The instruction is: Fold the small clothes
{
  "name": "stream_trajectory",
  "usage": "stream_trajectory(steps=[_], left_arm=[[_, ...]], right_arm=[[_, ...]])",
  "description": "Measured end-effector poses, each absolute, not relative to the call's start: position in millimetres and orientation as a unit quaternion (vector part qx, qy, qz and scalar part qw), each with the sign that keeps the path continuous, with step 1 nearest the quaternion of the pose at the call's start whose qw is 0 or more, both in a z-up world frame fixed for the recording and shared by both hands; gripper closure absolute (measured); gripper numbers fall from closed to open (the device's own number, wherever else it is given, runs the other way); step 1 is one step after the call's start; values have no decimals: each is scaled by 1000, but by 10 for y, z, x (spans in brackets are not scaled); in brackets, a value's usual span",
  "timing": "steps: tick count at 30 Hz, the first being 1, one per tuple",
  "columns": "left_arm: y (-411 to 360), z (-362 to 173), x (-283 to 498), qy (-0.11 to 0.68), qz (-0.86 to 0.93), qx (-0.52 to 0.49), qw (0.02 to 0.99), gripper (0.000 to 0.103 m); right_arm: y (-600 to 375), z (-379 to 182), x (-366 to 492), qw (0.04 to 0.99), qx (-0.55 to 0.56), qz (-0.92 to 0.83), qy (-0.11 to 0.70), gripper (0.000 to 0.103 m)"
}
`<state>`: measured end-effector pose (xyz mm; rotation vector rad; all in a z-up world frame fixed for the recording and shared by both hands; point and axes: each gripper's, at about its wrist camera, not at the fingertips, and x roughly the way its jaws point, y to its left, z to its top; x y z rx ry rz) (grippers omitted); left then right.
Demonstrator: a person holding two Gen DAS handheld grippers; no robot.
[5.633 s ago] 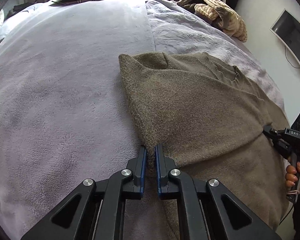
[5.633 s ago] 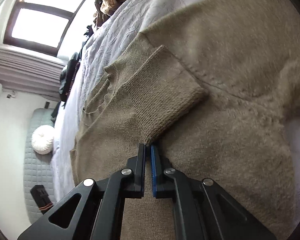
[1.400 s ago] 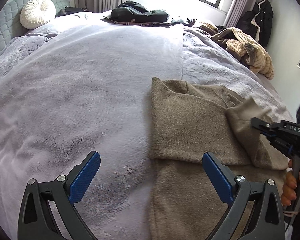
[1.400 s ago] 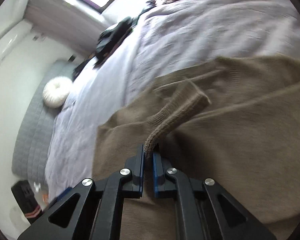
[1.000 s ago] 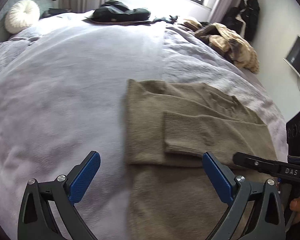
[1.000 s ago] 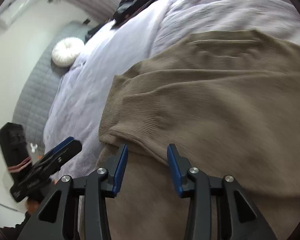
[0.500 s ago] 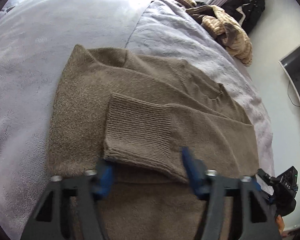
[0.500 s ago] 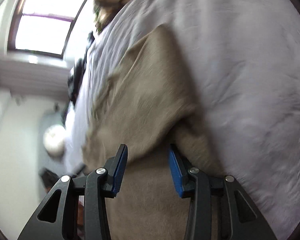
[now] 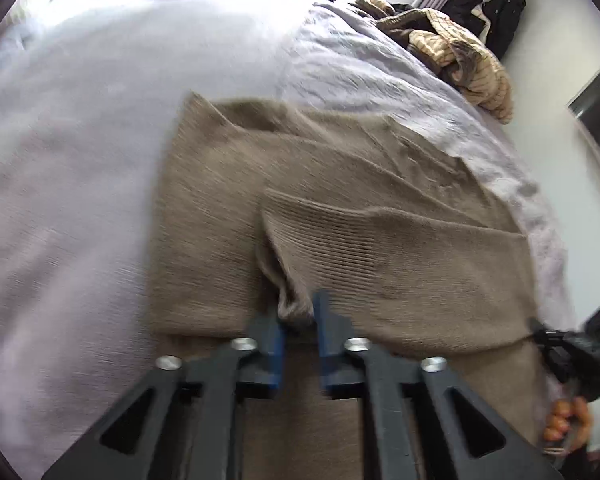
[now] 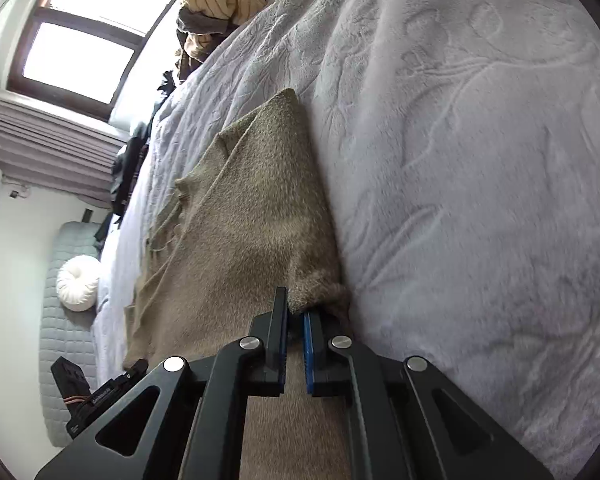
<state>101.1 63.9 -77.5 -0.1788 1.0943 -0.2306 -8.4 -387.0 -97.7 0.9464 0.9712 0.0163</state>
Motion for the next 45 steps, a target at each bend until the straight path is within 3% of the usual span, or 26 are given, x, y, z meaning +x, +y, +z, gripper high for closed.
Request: stream_trajectory(steps=[1, 3, 5, 7, 11, 13, 17, 21, 26, 28, 35, 37, 42, 45], left_arm=[[667, -726, 991, 508, -93, -67, 854, 49], [750, -616, 940, 482, -79, -53, 871, 28], [796, -534, 923, 469, -82, -54, 878, 28], [754, -504, 947, 470, -87, -48, 877, 28], [540, -514, 1001, 470, -91, -19, 878, 28], [414, -570, 1034, 472, -87, -1, 877, 28], [318, -855, 1096, 487, -47, 61, 870, 28], [311, -900, 1067, 473, -55, 80, 876, 27], [311, -858, 1071, 479, -51, 86, 872, 27], [302, -835, 1053, 482, -47, 90, 870, 27], [230, -753, 886, 491, -42, 99, 865, 27], [197, -696, 826, 493, -47, 99, 863, 27], [124, -585, 661, 491, -61, 97, 863, 27], [83, -565, 579, 495, -69, 98, 861, 27]], right_arm=[[-3880, -962, -115, 778, 437, 10, 451, 94], [-3927, -875, -233, 788, 426, 13, 443, 91], [-3983, -798, -291, 803, 412, 5, 430, 83], [-4076, -817, -302, 802, 419, -4, 426, 55], [-4079, -972, -85, 777, 457, 21, 432, 57], [-3980, -983, 30, 781, 424, 18, 459, 84], [-3872, -937, 68, 813, 339, -2, 473, 84], [-3860, -944, -68, 826, 342, -2, 448, 84], [-3982, -851, -431, 818, 424, 56, 384, 69], [-4014, -848, -588, 812, 451, 83, 362, 44], [-4024, -741, -1135, 809, 492, 102, 307, 42], [-3987, -671, -1227, 813, 489, 103, 300, 36], [-3948, -536, -1358, 818, 480, 98, 301, 33], [-3905, -471, -1355, 822, 471, 95, 307, 25]])
